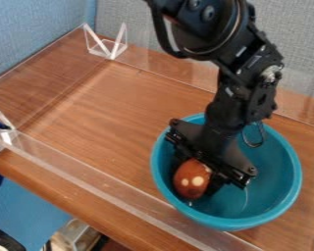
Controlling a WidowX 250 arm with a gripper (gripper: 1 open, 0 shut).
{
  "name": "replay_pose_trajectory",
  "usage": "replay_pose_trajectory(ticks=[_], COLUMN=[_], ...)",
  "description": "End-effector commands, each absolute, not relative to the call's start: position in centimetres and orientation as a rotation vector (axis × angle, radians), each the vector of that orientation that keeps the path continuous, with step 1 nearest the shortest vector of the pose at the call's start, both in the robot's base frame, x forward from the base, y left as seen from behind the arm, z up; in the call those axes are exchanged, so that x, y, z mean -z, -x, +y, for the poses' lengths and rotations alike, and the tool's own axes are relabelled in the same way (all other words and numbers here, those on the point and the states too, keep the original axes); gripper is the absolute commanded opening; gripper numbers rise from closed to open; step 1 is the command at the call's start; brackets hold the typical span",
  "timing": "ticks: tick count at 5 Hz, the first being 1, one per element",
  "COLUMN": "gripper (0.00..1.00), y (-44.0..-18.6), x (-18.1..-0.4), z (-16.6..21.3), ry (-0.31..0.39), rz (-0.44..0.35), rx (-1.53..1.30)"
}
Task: Remove the mushroom from inside the blue bowl and put it on the table
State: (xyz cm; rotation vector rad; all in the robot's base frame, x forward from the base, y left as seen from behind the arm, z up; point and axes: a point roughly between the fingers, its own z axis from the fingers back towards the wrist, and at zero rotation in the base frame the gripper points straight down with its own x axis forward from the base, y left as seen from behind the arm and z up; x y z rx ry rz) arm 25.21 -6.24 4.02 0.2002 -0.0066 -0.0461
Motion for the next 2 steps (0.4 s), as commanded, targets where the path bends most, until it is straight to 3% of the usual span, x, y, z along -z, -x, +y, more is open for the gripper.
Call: replay_pose_trajectory(ticks=[1, 2], gripper=[0.00, 0.00], y=[-25.89, -25.92], x=[-5.38, -5.39], z=[-5.91, -5.81], ry=[-0.185, -0.184], rz=[-0.054, -0.054], rx=[0.020, 0.012])
